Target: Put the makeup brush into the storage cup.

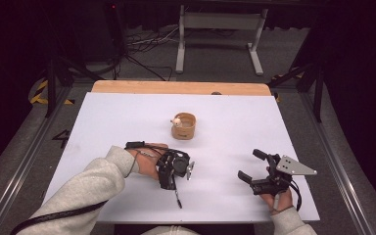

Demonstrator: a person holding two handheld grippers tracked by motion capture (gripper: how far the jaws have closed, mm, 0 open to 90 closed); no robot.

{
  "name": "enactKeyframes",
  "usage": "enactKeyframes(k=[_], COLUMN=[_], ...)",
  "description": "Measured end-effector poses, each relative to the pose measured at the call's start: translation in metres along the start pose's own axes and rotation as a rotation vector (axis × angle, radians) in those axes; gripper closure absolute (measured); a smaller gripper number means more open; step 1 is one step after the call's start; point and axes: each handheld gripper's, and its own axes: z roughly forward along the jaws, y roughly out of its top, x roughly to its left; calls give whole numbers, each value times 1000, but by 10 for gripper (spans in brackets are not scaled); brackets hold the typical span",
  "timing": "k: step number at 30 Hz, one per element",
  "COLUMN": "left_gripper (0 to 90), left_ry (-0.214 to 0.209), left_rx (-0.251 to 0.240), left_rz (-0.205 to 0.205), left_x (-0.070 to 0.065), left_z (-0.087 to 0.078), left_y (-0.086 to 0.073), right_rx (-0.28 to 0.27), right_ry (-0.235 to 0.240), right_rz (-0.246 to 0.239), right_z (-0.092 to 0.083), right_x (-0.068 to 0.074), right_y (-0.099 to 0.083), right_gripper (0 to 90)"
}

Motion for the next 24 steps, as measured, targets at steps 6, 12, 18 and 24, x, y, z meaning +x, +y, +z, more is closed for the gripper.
enactKeyframes(k=[6, 12, 18, 24], left_gripper=[693, 841, 846, 847], left_ry=[3, 16, 0, 19], left_rx=[11, 24, 27, -6], left_rz=[4, 7, -27, -61], left_x=[0, 1, 2, 4], left_z=[-2, -2, -3, -7], left_y=[0, 1, 1, -4], right_rx=[3, 4, 6, 7], right_ry=[0, -2, -2, -2], right_rz=[-2, -4, -4, -4], right_z=[0, 1, 1, 0], right_x=[0, 0, 0, 0], right_y=[0, 0, 0, 0], right_gripper=[0, 0, 0, 0])
